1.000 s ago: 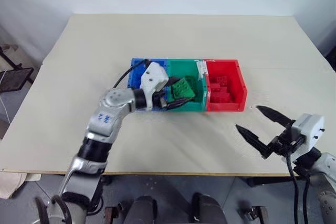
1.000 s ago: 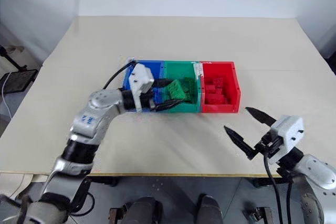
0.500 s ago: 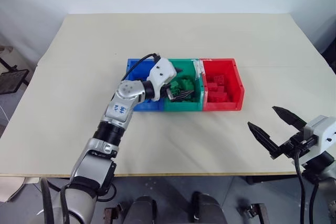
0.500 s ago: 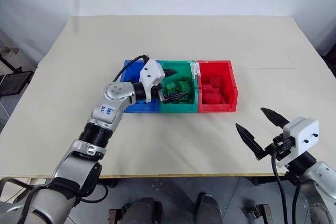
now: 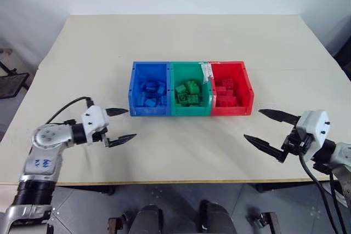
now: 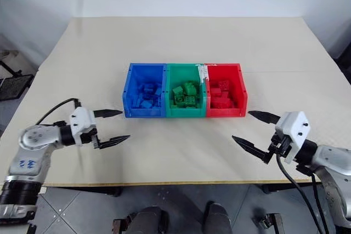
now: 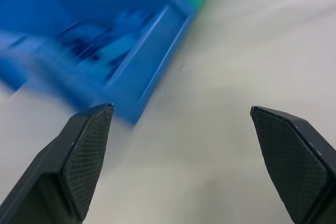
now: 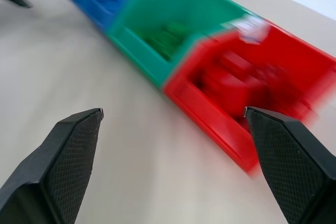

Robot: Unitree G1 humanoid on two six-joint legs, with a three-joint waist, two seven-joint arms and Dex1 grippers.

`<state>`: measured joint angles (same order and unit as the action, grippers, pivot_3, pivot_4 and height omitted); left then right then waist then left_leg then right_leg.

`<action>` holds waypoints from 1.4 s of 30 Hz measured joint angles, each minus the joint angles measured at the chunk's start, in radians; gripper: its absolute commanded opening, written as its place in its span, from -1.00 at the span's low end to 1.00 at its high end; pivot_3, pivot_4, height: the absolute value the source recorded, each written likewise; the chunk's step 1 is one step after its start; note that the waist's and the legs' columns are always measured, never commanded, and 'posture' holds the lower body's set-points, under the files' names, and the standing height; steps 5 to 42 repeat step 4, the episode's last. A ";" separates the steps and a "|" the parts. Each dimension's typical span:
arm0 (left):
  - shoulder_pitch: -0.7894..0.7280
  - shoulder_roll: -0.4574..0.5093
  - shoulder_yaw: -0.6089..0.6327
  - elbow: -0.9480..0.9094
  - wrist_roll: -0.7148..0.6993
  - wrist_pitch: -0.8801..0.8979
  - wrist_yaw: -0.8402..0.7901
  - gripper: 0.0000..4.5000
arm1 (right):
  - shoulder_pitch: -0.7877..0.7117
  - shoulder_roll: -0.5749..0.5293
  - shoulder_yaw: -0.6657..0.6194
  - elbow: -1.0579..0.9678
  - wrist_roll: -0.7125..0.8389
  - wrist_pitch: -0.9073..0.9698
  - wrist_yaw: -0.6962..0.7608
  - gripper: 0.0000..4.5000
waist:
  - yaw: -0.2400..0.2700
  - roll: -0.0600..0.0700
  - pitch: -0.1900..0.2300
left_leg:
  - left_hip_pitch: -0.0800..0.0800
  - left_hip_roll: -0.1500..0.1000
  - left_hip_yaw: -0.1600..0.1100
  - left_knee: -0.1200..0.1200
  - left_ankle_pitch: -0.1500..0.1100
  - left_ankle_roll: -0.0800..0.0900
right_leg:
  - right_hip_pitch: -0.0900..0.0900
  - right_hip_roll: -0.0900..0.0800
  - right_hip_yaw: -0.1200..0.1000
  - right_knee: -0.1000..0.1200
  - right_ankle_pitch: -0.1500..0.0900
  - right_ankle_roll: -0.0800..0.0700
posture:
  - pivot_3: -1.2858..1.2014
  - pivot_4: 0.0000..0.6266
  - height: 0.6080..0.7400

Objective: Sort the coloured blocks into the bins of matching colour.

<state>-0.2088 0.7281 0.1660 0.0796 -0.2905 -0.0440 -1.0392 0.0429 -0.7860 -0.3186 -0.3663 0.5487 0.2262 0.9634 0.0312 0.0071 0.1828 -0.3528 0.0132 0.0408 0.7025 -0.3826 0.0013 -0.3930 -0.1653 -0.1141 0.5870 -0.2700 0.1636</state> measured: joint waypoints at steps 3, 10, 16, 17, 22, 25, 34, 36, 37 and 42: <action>0.030 -0.008 0.003 -0.039 0.000 0.016 0.023 0.97 | -0.024 0.000 0.010 0.030 -0.009 -0.011 0.020 1.00 | -0.001 0.000 0.000 | 0.000 0.000 0.000 0.000 0.000 0.000 | 0.000 0.000 0.000 0.000 0.000 0.000 | 0.03 -0.52 1.00; 0.037 -0.009 0.006 -0.054 0.000 0.026 0.035 0.97 | -0.033 0.000 0.014 0.043 -0.014 -0.016 0.026 1.00 | -0.003 0.000 0.000 | 0.000 0.000 0.000 0.000 0.000 0.000 | 0.000 0.000 0.000 0.000 0.000 0.000 | 0.03 -0.52 1.00; 0.037 -0.009 0.006 -0.054 0.000 0.026 0.035 0.97 | -0.033 0.000 0.014 0.043 -0.014 -0.016 0.026 1.00 | -0.003 0.000 0.000 | 0.000 0.000 0.000 0.000 0.000 0.000 | 0.000 0.000 0.000 0.000 0.000 0.000 | 0.03 -0.52 1.00; 0.037 -0.009 0.006 -0.054 0.000 0.026 0.035 0.97 | -0.033 0.000 0.014 0.043 -0.014 -0.016 0.026 1.00 | -0.003 0.000 0.000 | 0.000 0.000 0.000 0.000 0.000 0.000 | 0.000 0.000 0.000 0.000 0.000 0.000 | 0.03 -0.52 1.00; 0.037 -0.009 0.006 -0.054 0.000 0.026 0.035 0.97 | -0.033 0.000 0.014 0.043 -0.014 -0.016 0.026 1.00 | -0.003 0.000 0.000 | 0.000 0.000 0.000 0.000 0.000 0.000 | 0.000 0.000 0.000 0.000 0.000 0.000 | 0.03 -0.52 1.00; 0.037 -0.009 0.006 -0.054 0.000 0.026 0.035 0.97 | -0.033 0.000 0.014 0.043 -0.014 -0.016 0.026 1.00 | -0.003 0.000 0.000 | 0.000 0.000 0.000 0.000 0.000 0.000 | 0.000 0.000 0.000 0.000 0.000 0.000 | 0.03 -0.52 1.00; 0.037 -0.009 0.006 -0.054 0.000 0.026 0.035 0.97 | -0.033 0.000 0.014 0.043 -0.014 -0.016 0.026 1.00 | -0.003 0.000 0.000 | 0.000 0.000 0.000 0.000 0.000 0.000 | 0.000 0.000 0.000 0.000 0.000 0.000 | 0.03 -0.52 1.00; 0.037 -0.009 0.006 -0.054 0.000 0.026 0.035 0.97 | -0.033 0.000 0.014 0.043 -0.014 -0.016 0.026 1.00 | -0.003 0.000 0.000 | 0.000 0.000 0.000 0.000 0.000 0.000 | 0.000 0.000 0.000 0.000 0.000 0.000 | 0.03 -0.52 1.00; 0.037 -0.009 0.006 -0.054 0.000 0.026 0.035 0.97 | -0.033 0.000 0.014 0.043 -0.014 -0.016 0.026 1.00 | -0.003 0.000 0.000 | 0.000 0.000 0.000 0.000 0.000 0.000 | 0.000 0.000 0.000 0.000 0.000 0.000 | 0.03 -0.52 1.00; 0.037 -0.009 0.006 -0.054 0.000 0.026 0.035 0.97 | -0.033 0.000 0.014 0.043 -0.014 -0.016 0.026 1.00 | -0.003 0.000 0.000 | 0.000 0.000 0.000 0.000 0.000 0.000 | 0.000 0.000 0.000 0.000 0.000 0.000 | 0.03 -0.52 1.00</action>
